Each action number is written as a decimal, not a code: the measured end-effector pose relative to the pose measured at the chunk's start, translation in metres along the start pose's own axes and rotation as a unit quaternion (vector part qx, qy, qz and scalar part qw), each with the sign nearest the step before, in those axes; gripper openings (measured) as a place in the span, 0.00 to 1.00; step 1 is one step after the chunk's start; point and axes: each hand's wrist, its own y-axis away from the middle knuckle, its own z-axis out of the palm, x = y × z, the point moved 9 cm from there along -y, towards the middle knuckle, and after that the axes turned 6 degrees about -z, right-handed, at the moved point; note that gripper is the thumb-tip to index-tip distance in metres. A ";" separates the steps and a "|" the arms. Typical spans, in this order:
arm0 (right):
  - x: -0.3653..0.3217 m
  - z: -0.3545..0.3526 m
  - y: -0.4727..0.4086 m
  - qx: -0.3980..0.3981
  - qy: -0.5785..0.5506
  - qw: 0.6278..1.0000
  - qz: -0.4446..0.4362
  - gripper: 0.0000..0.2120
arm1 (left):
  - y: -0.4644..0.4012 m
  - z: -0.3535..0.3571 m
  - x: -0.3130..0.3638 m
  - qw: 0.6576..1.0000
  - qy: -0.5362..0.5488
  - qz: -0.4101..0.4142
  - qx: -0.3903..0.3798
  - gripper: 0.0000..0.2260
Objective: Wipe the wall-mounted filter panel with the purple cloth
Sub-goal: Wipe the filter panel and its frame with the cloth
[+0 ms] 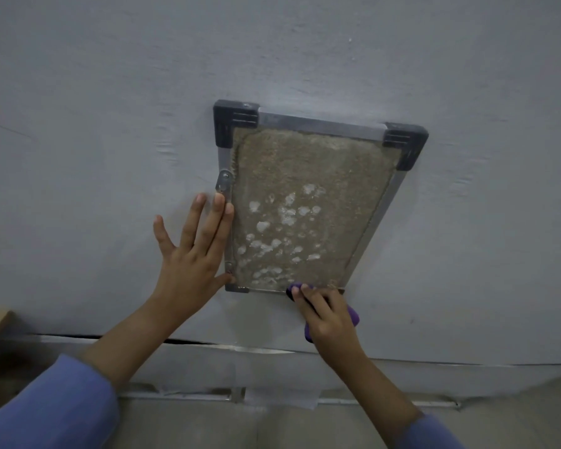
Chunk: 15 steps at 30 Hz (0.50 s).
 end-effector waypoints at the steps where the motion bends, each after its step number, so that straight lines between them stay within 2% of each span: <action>1: -0.001 -0.001 0.001 -0.003 -0.013 1.000 0.006 0.16 | 0.000 0.000 0.000 1.000 0.003 0.002 0.000 0.65; 4: 0.002 -0.024 -0.003 0.065 -0.023 0.997 0.025 0.12 | 0.001 0.001 -0.001 1.000 0.006 0.001 -0.001 0.65; 7: 0.013 -0.052 -0.021 0.158 -0.018 0.987 0.022 0.15 | 0.001 0.001 -0.001 1.000 0.009 -0.001 0.000 0.65; 11: 0.022 -0.040 -0.029 0.143 0.089 0.985 0.021 0.19 | 0.000 0.001 -0.001 1.000 0.009 0.002 0.000 0.64; 15: 0.018 -0.027 -0.018 0.140 0.094 0.986 0.016 0.21 | -0.001 0.001 -0.001 1.000 0.008 0.001 0.000 0.63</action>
